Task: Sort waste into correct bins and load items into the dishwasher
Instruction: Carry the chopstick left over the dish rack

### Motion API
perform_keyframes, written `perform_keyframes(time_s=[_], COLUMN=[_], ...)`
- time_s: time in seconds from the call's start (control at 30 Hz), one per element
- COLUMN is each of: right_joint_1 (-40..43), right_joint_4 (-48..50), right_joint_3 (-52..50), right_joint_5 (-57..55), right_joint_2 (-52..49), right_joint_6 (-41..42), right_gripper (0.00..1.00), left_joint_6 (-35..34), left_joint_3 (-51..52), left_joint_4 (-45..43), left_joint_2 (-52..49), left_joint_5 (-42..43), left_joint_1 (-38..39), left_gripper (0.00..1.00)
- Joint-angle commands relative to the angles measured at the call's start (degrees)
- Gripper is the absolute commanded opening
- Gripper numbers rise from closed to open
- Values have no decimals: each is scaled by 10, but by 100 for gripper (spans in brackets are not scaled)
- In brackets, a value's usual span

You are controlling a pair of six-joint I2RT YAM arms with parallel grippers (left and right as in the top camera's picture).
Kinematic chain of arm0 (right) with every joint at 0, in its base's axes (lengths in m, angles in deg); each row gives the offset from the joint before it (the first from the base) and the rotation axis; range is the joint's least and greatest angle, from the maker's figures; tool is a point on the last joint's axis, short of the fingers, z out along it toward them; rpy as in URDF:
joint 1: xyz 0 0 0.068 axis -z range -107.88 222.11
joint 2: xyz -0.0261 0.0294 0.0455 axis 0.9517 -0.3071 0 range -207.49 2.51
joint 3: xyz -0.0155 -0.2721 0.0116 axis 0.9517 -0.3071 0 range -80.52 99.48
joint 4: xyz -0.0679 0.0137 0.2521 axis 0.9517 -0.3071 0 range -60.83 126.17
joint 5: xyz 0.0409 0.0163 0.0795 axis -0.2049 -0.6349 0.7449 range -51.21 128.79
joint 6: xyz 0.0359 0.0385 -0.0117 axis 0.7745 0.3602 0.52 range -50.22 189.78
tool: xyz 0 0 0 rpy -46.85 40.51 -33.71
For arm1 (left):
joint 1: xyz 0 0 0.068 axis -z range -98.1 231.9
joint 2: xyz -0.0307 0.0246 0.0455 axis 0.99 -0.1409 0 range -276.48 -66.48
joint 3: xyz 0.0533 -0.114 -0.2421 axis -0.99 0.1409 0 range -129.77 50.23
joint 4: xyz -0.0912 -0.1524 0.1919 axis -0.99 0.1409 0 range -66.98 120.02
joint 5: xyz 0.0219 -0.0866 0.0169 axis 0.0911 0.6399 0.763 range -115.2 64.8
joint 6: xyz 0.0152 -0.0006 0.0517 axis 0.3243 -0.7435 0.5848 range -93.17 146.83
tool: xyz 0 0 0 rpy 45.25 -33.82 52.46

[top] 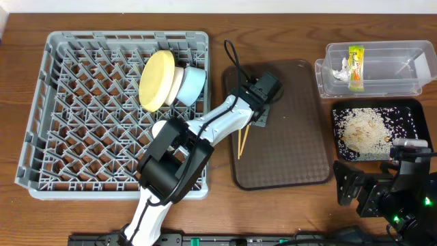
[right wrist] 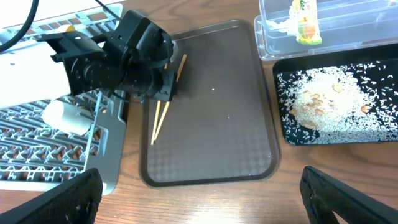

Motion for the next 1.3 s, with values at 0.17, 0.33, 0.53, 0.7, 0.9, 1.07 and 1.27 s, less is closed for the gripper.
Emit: perform_keyframes(time_s=[0.17, 0.33, 0.53, 0.7, 0.9, 1.07, 1.27], right_joint_1=[-6, -6, -6, -6, -6, -6, -6], right_joint_4=[1, 2, 2, 1, 1, 1, 4], right_joint_3=[9, 9, 9, 9, 9, 9, 9], right_joint_5=[-8, -7, -1, 4, 10, 10, 10], right_joint_2=[1, 1, 1, 1, 1, 1, 1], right_joint_6=[-7, -7, -7, -7, -7, -7, -7], right_gripper=[99, 99, 99, 99, 99, 99, 99], left_joint_6=[22, 30, 32, 32, 31, 31, 23], left_joint_3=[-7, -7, -7, -7, -2, 22, 48], left_joint_4=[12, 12, 65, 139, 203, 210, 218], left_joint_2=[71, 133, 218, 278, 294, 294, 294], left_joint_5=[-5, -6, -62, -146, -166, -109, -88], left_joint_1=[-6, -9, -15, -42, -107, -142, -147], left_gripper=[6, 6, 6, 6, 6, 6, 6])
